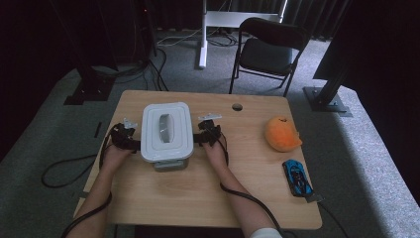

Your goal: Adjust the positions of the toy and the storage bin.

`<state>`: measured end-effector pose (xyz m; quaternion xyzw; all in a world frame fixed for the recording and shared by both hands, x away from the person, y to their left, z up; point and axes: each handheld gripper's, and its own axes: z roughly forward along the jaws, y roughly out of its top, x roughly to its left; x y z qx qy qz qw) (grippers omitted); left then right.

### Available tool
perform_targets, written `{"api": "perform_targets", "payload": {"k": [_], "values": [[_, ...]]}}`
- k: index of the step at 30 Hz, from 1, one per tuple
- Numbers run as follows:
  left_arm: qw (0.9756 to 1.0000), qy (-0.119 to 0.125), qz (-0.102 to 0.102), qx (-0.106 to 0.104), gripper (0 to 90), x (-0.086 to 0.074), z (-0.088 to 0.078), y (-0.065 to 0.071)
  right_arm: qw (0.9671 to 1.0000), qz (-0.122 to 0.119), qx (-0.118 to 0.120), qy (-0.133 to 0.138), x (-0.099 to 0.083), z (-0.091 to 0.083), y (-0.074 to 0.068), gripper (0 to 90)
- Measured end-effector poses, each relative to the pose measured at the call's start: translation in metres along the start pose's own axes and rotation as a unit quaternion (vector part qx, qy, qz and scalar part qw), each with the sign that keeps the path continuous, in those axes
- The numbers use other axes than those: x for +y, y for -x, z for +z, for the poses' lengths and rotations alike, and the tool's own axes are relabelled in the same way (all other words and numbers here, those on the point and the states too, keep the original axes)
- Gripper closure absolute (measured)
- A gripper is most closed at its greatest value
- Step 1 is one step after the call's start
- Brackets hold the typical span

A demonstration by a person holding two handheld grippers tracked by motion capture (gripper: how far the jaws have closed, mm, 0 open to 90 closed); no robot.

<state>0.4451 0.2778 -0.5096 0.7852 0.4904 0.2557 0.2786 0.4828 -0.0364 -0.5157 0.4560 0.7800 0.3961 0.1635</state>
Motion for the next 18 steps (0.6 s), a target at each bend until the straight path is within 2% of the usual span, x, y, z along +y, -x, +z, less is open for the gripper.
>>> {"api": "perform_targets", "payload": {"k": [4, 18], "values": [[0.9999, 0.001, 0.010, 0.007, 1.2, 0.004, -0.001, 0.005, 1.0000, 0.001, 0.008, 0.004, 0.001, -0.004, 0.004, 17.3], [0.9999, -0.002, 0.015, -0.001, 1.6, 0.009, 0.001, 0.021, 0.9998, -0.020, 0.007, -0.001, -0.003, -0.016, 0.014, 18.9]]}}
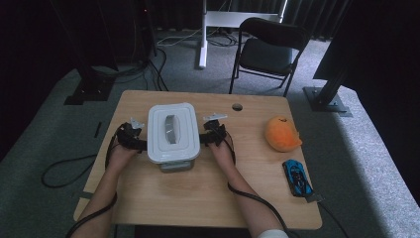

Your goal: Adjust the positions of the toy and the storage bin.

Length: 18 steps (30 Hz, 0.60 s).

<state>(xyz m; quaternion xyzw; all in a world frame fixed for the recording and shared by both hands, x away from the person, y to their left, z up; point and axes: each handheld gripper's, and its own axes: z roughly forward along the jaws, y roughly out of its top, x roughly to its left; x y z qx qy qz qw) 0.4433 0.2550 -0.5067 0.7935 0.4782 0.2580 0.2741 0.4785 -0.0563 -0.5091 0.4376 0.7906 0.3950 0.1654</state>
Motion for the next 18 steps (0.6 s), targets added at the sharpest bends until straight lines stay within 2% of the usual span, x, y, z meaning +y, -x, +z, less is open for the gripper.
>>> {"api": "perform_targets", "payload": {"k": [6, 18], "values": [[1.0000, -0.001, 0.006, 0.001, 1.6, 0.002, -0.001, 0.009, 1.0000, 0.001, 0.000, 0.001, -0.006, -0.007, 0.005, 18.9], [0.9999, -0.006, 0.014, -0.001, 1.6, 0.006, -0.002, 0.029, 0.9999, -0.013, 0.000, 0.000, -0.014, -0.021, 0.017, 19.1]]}}
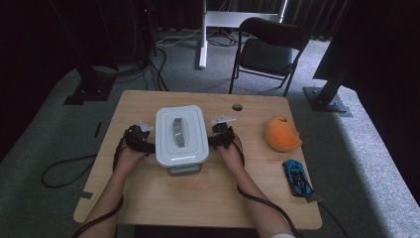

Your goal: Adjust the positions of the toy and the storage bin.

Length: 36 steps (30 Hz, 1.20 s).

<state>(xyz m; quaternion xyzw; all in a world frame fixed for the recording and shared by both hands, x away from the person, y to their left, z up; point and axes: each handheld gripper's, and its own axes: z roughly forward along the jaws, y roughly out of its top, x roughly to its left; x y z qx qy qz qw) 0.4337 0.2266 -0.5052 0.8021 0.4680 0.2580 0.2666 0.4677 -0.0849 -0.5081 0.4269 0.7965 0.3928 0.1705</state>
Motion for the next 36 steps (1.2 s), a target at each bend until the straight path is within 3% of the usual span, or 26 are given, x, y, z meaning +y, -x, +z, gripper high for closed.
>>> {"api": "perform_targets", "payload": {"k": [18, 26, 36], "values": [[0.9998, 0.001, 0.017, -0.007, 1.6, 0.008, -0.001, 0.033, 0.9998, -0.018, -0.002, 0.001, -0.015, -0.025, 0.019, 19.3], [0.9992, -0.006, 0.040, -0.006, 1.6, 0.012, -0.004, 0.050, 0.9998, -0.021, 0.002, 0.006, -0.021, -0.036, 0.027, 19.5], [0.9990, -0.005, 0.045, -0.004, 1.6, 0.012, -0.008, 0.060, 0.9997, -0.022, 0.011, 0.004, -0.027, -0.043, 0.033, 19.5]]}}
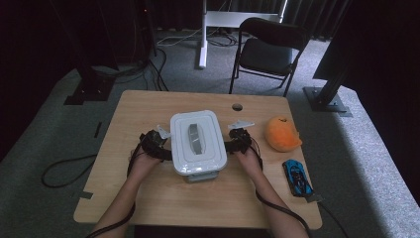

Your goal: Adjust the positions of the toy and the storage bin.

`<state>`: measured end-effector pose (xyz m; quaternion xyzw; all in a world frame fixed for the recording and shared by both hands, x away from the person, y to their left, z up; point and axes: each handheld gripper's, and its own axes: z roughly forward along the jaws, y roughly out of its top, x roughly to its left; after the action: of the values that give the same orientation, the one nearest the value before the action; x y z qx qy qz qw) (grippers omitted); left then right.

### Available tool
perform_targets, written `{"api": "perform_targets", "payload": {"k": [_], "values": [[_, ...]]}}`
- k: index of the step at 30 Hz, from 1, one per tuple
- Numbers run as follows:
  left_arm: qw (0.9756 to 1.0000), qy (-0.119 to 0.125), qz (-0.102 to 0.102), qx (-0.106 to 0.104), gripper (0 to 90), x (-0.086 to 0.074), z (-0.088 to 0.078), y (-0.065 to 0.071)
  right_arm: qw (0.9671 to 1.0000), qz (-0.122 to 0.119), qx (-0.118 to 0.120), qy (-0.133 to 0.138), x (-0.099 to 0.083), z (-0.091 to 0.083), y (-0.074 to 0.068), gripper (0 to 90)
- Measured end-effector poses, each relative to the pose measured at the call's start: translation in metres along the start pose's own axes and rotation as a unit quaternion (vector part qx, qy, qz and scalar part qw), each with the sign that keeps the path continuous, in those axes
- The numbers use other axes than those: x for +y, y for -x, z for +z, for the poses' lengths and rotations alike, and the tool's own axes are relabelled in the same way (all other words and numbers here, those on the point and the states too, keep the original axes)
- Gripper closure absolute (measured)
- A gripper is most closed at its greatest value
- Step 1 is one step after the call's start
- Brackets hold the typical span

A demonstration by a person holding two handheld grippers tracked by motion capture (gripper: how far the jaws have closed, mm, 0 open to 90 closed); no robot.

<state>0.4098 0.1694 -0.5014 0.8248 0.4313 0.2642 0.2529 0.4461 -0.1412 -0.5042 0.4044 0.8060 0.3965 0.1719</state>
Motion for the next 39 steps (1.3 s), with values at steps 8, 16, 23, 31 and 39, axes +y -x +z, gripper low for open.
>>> {"api": "perform_targets", "payload": {"k": [8, 16, 23, 31, 39], "values": [[0.9985, 0.021, -0.043, -0.025, 1.4, -0.008, 0.004, -0.006, 0.9996, 0.014, -0.014, 0.018, -0.007, -0.001, 0.002, 15.2], [0.9979, 0.016, -0.061, -0.012, 1.4, -0.012, 0.011, -0.020, 0.9988, 0.045, -0.019, 0.007, -0.009, 0.005, 0.019, 14.3], [0.9977, 0.023, -0.060, -0.019, 1.4, -0.005, 0.010, -0.023, 0.9990, 0.037, -0.020, -0.013, -0.001, 0.020, 0.023, 14.4], [0.9988, 0.027, -0.039, -0.013, 1.5, 0.003, 0.006, -0.015, 0.9997, 0.014, 0.006, -0.017, 0.009, 0.022, 0.014, 18.3], [0.9990, 0.031, -0.030, -0.010, 1.5, 0.002, 0.000, -0.007, 0.9998, 0.013, 0.011, -0.006, 0.005, 0.014, 0.012, 19.1]]}}
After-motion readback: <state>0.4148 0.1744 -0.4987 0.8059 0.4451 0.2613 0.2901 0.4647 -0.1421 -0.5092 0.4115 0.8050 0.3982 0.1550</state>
